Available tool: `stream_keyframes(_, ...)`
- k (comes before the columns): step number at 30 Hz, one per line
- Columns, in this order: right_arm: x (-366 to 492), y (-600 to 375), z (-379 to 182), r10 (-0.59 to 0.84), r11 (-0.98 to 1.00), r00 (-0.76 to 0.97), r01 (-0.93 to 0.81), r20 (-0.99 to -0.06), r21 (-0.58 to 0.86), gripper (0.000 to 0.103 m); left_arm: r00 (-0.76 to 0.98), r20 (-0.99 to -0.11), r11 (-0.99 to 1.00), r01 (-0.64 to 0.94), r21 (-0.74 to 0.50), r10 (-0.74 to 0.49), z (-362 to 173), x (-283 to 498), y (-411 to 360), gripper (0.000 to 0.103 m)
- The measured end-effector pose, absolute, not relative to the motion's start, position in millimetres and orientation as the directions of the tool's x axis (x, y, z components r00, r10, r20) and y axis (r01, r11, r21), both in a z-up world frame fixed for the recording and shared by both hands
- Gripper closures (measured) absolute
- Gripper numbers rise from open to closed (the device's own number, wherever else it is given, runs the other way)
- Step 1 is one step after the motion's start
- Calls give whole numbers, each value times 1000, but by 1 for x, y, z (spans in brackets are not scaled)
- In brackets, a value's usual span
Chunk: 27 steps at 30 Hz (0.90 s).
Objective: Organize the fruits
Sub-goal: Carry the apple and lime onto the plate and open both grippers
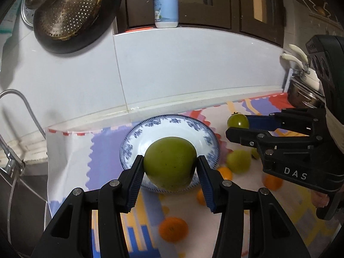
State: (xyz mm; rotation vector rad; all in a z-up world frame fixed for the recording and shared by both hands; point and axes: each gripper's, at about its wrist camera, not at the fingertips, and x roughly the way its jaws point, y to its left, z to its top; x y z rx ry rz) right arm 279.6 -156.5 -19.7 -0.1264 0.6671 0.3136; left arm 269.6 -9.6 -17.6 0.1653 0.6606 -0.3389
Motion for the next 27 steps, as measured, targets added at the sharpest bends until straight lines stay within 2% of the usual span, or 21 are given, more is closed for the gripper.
stream_keyframes(8,335,-146,-26,234,941,712,-336,-662,-28,74,715,-658,936,349,41,-238,-28,322,-7,54)
stream_keyframes(27,432,-146,-93,214,936,545,-351,-811,12,74,599,-771,931,364,22,-216,-87,416,-16,54)
